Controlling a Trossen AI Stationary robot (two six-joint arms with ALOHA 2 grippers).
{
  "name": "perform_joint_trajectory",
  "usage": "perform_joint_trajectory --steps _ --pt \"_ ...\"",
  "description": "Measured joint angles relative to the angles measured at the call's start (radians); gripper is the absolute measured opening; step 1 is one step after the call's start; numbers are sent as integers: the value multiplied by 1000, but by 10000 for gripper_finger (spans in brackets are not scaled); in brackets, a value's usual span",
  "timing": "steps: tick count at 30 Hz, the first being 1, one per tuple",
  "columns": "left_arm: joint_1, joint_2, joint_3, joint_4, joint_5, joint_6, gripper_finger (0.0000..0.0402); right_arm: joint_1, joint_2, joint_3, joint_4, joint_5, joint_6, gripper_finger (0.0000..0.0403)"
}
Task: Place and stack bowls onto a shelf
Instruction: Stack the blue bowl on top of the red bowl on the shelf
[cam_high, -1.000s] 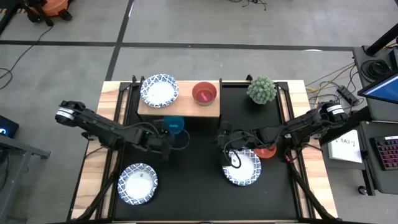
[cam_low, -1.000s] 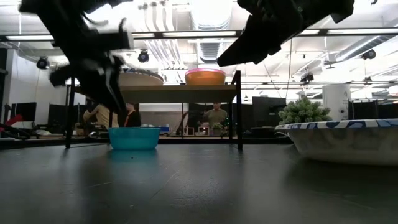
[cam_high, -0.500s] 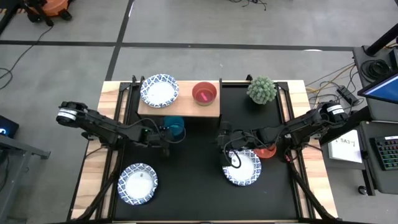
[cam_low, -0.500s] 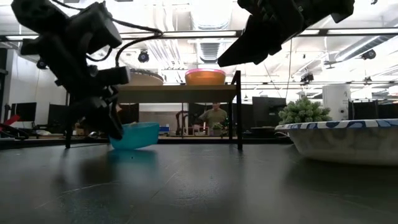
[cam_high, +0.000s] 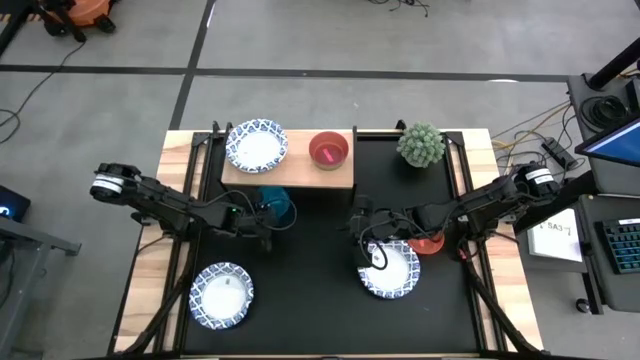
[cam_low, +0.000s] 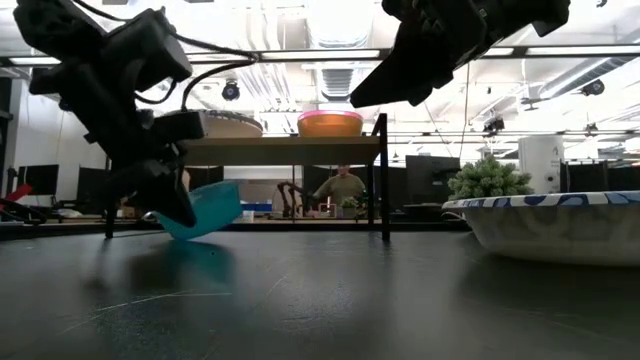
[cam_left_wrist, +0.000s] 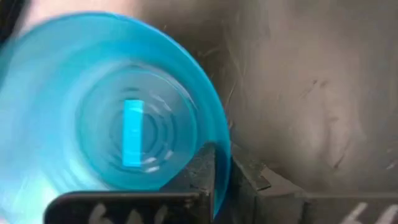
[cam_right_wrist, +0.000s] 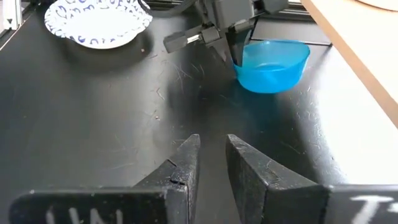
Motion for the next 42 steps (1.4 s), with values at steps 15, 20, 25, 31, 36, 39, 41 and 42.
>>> perform_joint_trajectory --steps 15,20,25,31,36,39,41,42 --pt "-161 -3 287 -118 298 135 0 117 -119 -19 -67 0 -46 65" --pt "-150 -5 428 -116 242 347 0 132 -200 -66 23 -1 -132 66" --pt "-87 -5 542 -109 224 510 0 130 -250 -102 46 -15 -172 66" --pt "14 -5 617 -98 224 615 0 130 -279 -157 121 -25 -212 66" --pt "114 -5 640 -81 224 629 0 130 -305 -177 143 -25 -248 66" --pt "170 -5 644 -44 225 632 0 130 -326 -183 141 -25 -268 66" --pt "208 -5 644 -8 243 632 0 130 -343 -187 141 -26 -284 66" --pt "225 -5 644 11 249 630 0 130 -348 -188 144 -26 -289 66"
